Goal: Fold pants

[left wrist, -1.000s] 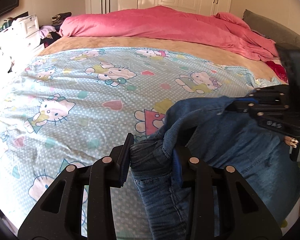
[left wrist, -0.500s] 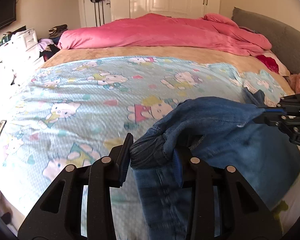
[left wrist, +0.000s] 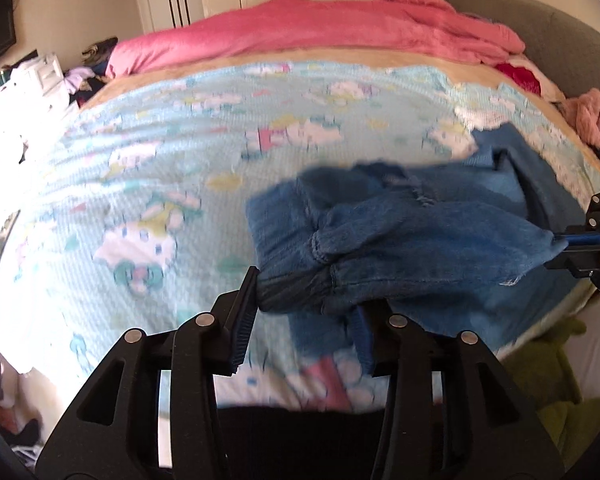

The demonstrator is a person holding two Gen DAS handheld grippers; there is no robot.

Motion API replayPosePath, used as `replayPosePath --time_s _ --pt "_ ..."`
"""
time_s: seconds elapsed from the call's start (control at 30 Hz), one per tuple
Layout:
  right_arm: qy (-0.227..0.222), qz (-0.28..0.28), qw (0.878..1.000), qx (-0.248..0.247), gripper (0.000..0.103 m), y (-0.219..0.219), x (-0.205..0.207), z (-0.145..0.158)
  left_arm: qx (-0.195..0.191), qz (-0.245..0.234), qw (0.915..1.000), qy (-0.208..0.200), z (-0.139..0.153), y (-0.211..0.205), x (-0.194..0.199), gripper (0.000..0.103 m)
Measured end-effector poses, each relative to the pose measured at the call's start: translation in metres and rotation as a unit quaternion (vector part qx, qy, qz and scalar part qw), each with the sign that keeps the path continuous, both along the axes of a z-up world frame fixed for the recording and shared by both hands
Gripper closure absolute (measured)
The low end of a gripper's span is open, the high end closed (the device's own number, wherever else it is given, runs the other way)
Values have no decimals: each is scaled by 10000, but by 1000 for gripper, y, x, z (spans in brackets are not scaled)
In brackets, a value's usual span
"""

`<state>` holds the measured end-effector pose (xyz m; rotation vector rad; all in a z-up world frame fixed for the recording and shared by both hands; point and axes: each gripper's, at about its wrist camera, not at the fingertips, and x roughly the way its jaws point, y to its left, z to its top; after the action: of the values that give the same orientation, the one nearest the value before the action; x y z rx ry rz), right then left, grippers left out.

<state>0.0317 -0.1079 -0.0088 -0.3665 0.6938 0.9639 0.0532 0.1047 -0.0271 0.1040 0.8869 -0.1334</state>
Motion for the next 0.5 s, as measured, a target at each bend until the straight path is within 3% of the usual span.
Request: replayPosePath --time_s 0.13,0.37,0.5 --pt "285 -11 9995 -117 98 7 -9 -25 -64 79 9998 179 -10 5 -4 67" --pt "197 -18 9997 -125 98 5 -15 -24 -14 225 9992 319 -8 17 -24 61" --pt "245 32 9995 -171 97 6 -19 -32 -395 417 9983 111 12 28 -38 64"
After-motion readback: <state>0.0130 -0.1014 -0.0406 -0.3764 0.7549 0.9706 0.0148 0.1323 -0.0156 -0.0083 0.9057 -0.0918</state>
